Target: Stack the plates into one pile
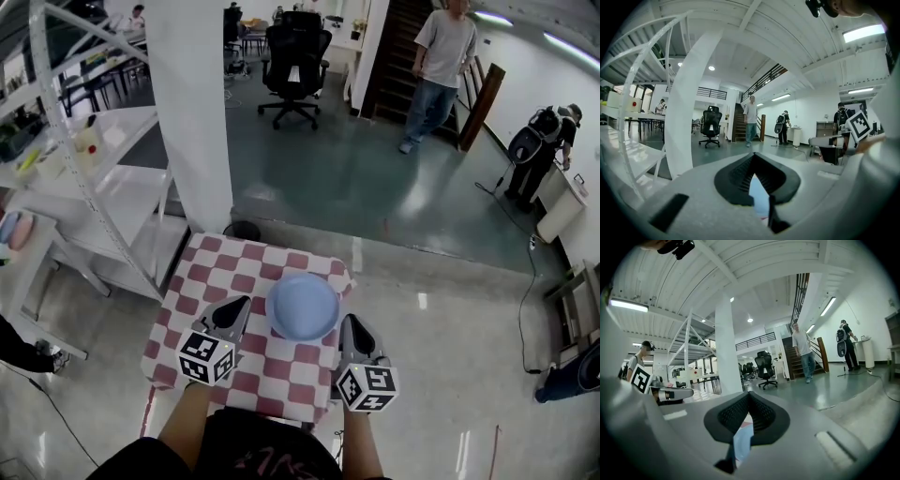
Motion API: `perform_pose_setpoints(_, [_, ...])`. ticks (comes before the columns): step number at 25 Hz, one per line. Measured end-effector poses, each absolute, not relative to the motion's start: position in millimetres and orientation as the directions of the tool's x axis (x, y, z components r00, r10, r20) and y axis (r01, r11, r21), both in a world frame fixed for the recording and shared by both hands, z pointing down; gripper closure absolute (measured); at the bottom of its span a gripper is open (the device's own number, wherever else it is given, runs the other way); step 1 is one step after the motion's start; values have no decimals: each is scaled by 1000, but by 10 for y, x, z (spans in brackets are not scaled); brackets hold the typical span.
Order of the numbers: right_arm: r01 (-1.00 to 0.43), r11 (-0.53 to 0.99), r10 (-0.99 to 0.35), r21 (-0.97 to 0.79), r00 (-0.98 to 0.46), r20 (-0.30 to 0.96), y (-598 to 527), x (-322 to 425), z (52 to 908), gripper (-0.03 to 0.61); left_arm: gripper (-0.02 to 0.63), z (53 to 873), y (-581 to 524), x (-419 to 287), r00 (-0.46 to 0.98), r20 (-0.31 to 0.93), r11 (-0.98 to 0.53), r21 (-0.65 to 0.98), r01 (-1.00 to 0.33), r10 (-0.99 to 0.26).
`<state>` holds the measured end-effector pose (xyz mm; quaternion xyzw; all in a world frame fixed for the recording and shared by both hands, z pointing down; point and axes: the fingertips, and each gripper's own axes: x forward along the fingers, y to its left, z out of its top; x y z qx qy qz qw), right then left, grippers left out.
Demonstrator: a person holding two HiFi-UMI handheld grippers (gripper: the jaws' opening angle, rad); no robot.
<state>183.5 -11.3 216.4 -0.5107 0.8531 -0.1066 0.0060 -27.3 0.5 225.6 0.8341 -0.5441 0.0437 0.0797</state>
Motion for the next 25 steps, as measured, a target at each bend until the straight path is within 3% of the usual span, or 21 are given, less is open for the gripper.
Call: perform_pose_setpoints(25, [-863,473,-863,-179,-495,103,-154,1860,2202,569,615,2258,-54,-198,399,149,-393,73,-917,-905])
